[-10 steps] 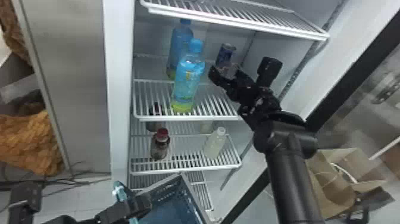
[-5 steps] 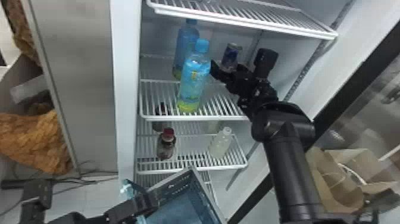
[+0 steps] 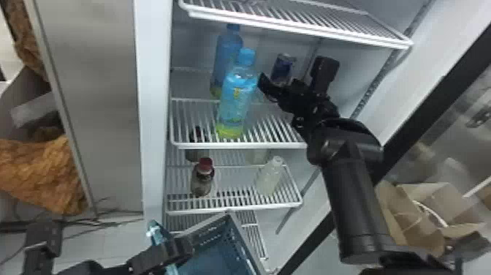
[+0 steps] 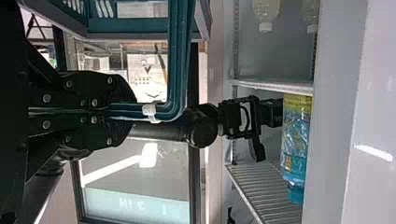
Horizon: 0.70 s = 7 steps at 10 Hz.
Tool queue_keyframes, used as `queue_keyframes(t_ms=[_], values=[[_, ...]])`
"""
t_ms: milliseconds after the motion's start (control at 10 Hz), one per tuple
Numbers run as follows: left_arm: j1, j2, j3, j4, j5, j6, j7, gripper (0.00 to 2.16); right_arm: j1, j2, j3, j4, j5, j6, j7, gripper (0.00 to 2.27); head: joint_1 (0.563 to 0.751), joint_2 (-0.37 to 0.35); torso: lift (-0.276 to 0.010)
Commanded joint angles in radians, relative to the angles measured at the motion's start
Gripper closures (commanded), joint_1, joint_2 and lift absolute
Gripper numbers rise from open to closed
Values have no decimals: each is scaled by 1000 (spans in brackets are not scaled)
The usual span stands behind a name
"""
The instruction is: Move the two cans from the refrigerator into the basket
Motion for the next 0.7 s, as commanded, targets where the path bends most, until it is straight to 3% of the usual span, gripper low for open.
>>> queue_keyframes(t_ms=[0,100,200,300,400,600], values=[[-2,0,-2,1,0,0,0,1197,-17,0,0,20,6,2,0,94,685,-330,-35],[-2,0,-4,3,0,-2,0,1197,-22,0,0,28,6,0,-2,144,684,-330,-35],[-2,1,-2,3,0,-2,0,1197,-27,0,0,38,8,7,-2,374,683,-330,-35],[-2,1,-2,3,2,-2,-2,1197,-34,0,-2,38,14,42,-2,891,683,-330,-35],[-2,1,-2,3,4,-2,-2,1197,-34,0,-4,35,20,44,-5,1207,684,-330,-35],[-2,1,-4,3,4,-2,-2,1197,-29,-2,-6,28,34,37,-8,1282,686,-332,-35]])
